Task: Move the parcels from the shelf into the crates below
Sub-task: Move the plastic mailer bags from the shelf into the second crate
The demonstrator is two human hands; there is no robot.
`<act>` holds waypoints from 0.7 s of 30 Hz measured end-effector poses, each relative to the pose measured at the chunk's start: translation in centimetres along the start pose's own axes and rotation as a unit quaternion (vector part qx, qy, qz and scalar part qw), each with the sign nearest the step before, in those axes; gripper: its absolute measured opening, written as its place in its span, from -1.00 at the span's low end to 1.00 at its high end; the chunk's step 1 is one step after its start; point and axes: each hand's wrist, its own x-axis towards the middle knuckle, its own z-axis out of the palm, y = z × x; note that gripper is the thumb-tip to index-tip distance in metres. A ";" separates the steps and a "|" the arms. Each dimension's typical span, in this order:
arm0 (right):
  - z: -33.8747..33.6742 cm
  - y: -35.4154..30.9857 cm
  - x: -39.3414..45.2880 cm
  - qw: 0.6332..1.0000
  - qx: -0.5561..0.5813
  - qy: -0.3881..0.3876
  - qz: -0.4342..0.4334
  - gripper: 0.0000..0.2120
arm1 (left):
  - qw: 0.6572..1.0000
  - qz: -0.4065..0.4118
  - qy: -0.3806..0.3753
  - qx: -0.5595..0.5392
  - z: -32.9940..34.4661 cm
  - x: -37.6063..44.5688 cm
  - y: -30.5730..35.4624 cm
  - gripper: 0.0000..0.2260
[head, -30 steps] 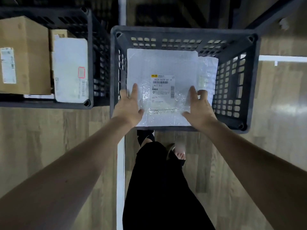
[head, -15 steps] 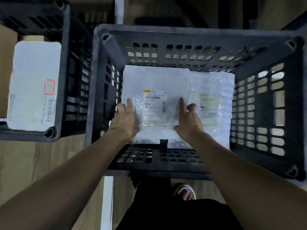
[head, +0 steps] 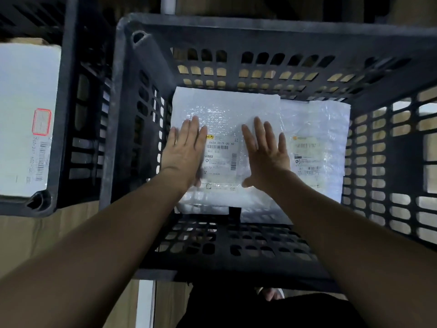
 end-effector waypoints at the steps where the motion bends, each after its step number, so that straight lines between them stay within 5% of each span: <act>1: 0.0 0.1 0.6 1.000 -0.008 -0.002 -0.012 0.26 | 1.000 0.006 -0.007 0.008 0.2 0.4 0.0 0.23; 12: 0.6 1.2 3.8 0.997 -0.008 -0.040 -0.069 0.35 | 0.996 0.041 -0.082 0.007 0.9 3.0 -1.0 0.24; 21: 1.1 -0.1 -0.3 1.000 0.000 0.015 -0.017 0.05 | 0.998 -0.029 -0.038 0.050 0.5 -1.0 1.7 -0.07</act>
